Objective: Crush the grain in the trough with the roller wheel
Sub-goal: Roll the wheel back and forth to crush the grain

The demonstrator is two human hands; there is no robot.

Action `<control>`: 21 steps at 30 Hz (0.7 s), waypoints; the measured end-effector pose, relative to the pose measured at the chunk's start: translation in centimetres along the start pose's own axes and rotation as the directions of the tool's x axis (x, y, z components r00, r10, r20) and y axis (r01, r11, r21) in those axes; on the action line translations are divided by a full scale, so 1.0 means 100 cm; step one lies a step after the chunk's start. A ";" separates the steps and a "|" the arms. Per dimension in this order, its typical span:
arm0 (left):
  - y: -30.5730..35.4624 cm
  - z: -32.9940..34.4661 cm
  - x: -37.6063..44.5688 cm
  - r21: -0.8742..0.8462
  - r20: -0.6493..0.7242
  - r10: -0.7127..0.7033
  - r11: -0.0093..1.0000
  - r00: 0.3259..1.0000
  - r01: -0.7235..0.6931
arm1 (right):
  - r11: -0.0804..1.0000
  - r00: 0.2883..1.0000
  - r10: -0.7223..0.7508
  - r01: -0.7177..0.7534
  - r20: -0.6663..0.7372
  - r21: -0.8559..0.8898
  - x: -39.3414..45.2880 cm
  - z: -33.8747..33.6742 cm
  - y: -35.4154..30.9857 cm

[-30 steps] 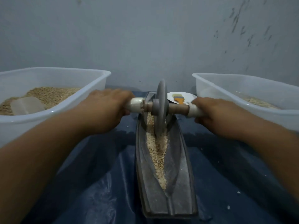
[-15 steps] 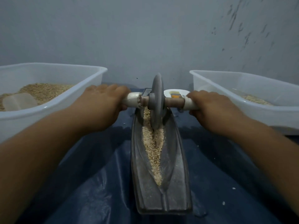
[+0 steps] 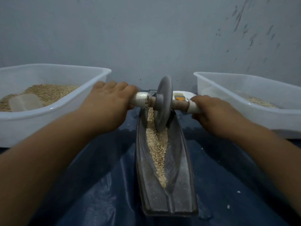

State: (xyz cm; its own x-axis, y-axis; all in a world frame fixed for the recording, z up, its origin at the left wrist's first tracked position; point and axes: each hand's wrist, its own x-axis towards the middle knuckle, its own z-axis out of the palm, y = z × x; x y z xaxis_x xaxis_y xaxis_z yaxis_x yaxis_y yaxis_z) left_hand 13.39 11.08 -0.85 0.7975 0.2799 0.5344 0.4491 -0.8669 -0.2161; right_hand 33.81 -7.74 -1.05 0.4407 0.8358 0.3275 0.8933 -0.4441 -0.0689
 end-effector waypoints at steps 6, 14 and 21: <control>-0.018 -0.018 -0.005 -0.354 0.424 0.039 0.927 0.905 0.126 | 0.999 0.975 -0.018 0.027 0.221 -0.038 -0.008 -0.030 0.003; -0.003 -0.002 -0.001 -0.118 0.118 -0.016 0.993 0.993 0.030 | 0.993 0.999 -0.005 -0.001 -0.054 -0.117 0.003 -0.003 -0.009; -0.013 -0.020 -0.010 -0.310 0.366 0.052 0.948 0.929 0.069 | 0.999 0.964 -0.035 0.031 0.265 0.019 -0.014 -0.027 0.004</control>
State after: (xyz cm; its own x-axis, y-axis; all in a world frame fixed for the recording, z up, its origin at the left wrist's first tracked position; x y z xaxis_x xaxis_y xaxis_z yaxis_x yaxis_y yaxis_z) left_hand 11.24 11.08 0.57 0.9118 0.3661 0.1858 0.3563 -0.9305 0.0849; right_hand 33.36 -9.96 1.06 0.4168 0.9064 0.0686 0.9081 -0.4117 -0.0769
